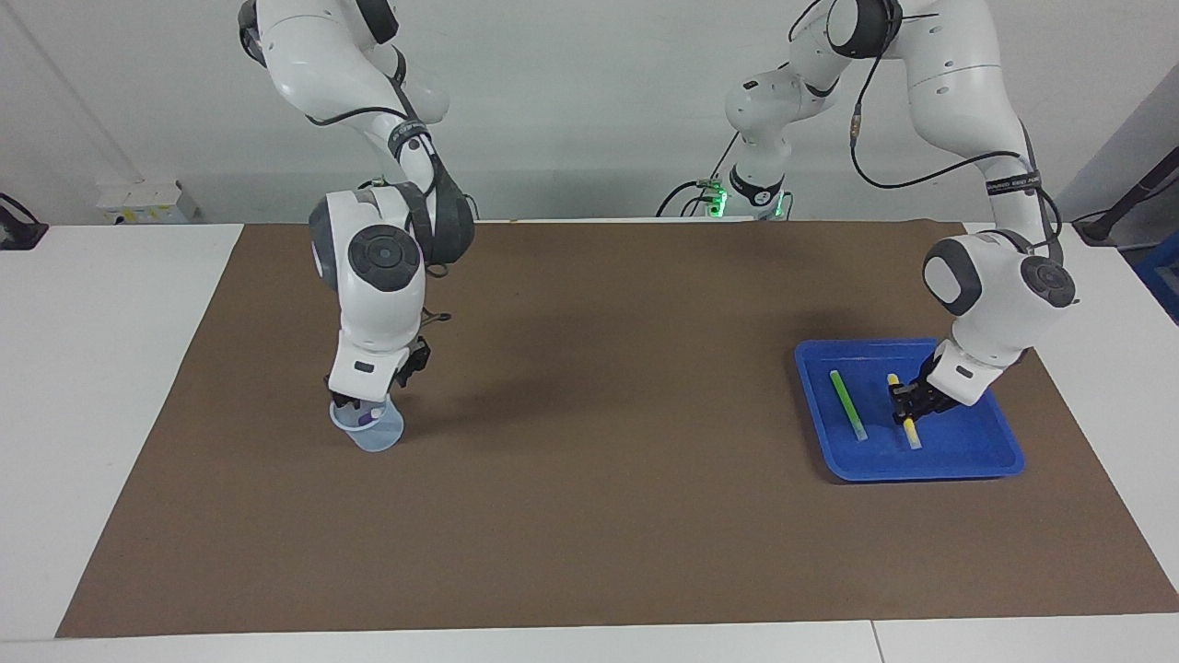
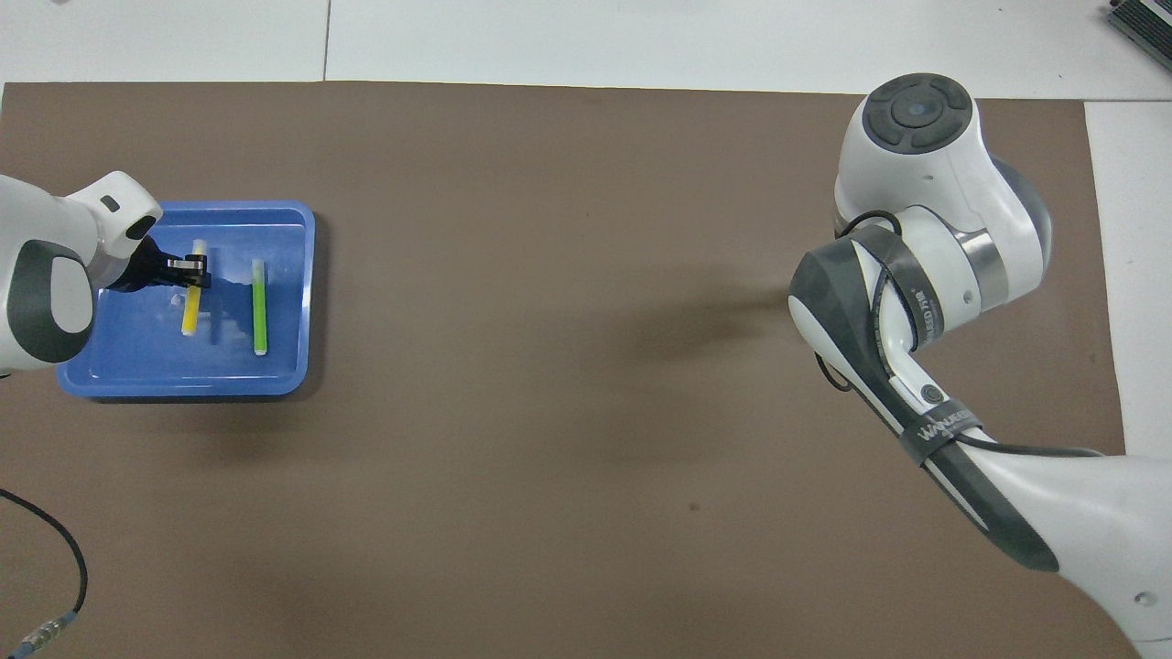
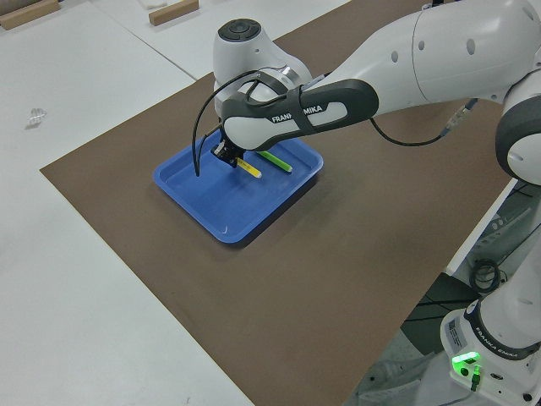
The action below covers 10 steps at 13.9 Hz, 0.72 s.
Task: Right arm passes pens to left for tray arrangement
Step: 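Lower the yellow pen into the blue tray with the left gripper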
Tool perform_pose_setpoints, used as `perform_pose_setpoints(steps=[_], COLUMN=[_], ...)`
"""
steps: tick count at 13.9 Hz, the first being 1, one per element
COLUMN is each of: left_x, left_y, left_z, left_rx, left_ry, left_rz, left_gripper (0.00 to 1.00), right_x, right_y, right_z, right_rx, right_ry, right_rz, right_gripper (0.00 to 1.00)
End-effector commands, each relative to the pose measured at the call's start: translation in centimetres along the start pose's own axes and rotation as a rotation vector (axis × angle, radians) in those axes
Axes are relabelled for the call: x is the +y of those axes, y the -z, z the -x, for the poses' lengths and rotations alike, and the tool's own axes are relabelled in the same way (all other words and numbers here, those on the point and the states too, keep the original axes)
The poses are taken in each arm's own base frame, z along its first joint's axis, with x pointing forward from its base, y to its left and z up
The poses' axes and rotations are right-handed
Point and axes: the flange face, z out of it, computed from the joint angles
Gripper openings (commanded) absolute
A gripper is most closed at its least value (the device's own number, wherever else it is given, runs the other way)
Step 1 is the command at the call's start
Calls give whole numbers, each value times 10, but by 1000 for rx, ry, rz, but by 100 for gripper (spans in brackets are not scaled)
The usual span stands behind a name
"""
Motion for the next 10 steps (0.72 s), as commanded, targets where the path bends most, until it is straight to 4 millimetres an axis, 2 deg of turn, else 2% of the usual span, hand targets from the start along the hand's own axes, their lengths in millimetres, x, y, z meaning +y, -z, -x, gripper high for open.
perform_pose_setpoints(steps=[1,4,5,6,7,8,10], left_x=[-2,-2,-2,-2,-2,0,-1], left_y=[-6,-7,-6,-6,-6,-5,-6], left_z=[14,14,14,14,14,13,13], left_rx=[30,33,34,36,37,37,37], left_ry=[-14,-13,-11,-13,-11,-15,-14], left_rz=[-23,-24,-24,-24,-25,-25,-24], left_gripper=[0,0,13,33,84,96,98], right_x=[5,8,9,10,10,12,14], right_y=[-10,-17,-16,-18,-17,-18,-17], right_z=[-6,-10,-10,-10,-11,-10,-10], right_rx=[5,11,20,19,20,21,29], right_ry=[28,28,27,26,26,22,22], right_rz=[-4,-5,-4,-4,-2,-3,6], right_gripper=[68,57,55,53,52,51,50])
